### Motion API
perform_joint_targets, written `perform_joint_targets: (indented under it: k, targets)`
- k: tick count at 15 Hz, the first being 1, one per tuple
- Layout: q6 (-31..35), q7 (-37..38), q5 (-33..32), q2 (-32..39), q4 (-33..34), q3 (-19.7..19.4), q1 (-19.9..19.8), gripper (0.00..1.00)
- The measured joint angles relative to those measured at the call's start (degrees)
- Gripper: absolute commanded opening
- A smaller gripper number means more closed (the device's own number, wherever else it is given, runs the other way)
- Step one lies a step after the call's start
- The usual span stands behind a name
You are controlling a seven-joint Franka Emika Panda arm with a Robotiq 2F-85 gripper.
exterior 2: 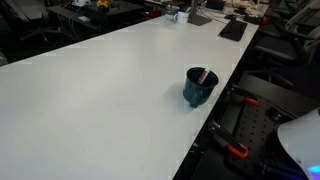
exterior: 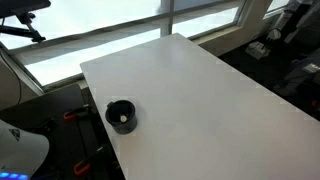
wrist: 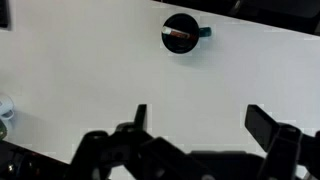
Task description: Shift the marker to the table
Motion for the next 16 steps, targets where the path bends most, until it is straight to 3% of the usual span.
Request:
perform_joint_targets:
  k: [8,11,16]
  targets:
    - [0.0,0.0,0.0,0.0,0.0,-0.2,0.0,1.0]
    - [0.0,-0.2,0.0,1.1,-0.3,-1.9,0.1,1.0]
    - [-1.0,-11.3,0.3,6.2,-1.1,-7.1,1.1,1.0]
